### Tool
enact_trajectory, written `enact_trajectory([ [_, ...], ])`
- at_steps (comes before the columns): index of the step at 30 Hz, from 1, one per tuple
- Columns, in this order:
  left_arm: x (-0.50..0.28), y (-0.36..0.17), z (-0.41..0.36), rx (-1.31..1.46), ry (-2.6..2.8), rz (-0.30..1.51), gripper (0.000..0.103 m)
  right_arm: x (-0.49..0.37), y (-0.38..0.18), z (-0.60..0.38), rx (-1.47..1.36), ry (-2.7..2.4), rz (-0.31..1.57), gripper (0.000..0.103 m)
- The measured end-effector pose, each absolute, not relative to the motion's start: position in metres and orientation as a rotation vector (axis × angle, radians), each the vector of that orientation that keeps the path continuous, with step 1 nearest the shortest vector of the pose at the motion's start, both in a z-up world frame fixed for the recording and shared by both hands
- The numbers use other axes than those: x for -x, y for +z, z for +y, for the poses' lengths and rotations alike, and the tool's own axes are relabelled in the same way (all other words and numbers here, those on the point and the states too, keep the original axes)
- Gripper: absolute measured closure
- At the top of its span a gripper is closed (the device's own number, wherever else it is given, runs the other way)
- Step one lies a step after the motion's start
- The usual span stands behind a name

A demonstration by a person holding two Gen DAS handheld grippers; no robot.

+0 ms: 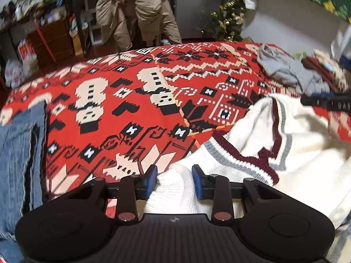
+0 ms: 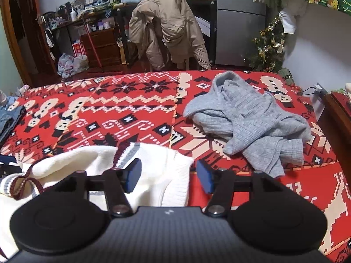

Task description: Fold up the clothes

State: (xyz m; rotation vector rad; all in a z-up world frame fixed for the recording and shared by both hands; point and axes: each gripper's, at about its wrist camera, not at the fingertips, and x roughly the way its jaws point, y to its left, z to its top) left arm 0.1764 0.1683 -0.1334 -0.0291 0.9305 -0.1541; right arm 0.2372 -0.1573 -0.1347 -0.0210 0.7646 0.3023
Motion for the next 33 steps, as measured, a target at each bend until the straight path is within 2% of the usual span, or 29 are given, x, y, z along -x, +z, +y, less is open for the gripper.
enact_trajectory([
  [8, -0.193, -0.145, 0.226, 0.457, -0.156, 1.024, 0.068, -0.236, -0.135, -0.161, -0.012, 0.301, 0.775, 0.042],
  [16, -0.199, -0.158, 0.256, 0.7, -0.146, 1.057, 0.068, -0.237, -0.134, -0.161, -0.024, 0.301, 0.776, 0.042],
  [21, -0.201, -0.153, 0.233, 0.555, -0.153, 1.06, 0.067, -0.24, -0.137, -0.162, -0.043, 0.292, 0.789, 0.042],
  [24, -0.194, -0.139, 0.209, 0.379, -0.131, 0.99, 0.094, -0.24, -0.136, -0.161, -0.037, 0.293, 0.786, 0.042],
  [31, -0.178, -0.096, 0.175, 0.116, 0.016, 0.629, 0.095, -0.242, -0.136, -0.162, -0.041, 0.273, 0.776, 0.042],
  [33, -0.183, -0.107, 0.167, 0.048, 0.021, 0.649, 0.095, -0.242, -0.136, -0.163, -0.041, 0.268, 0.775, 0.042],
])
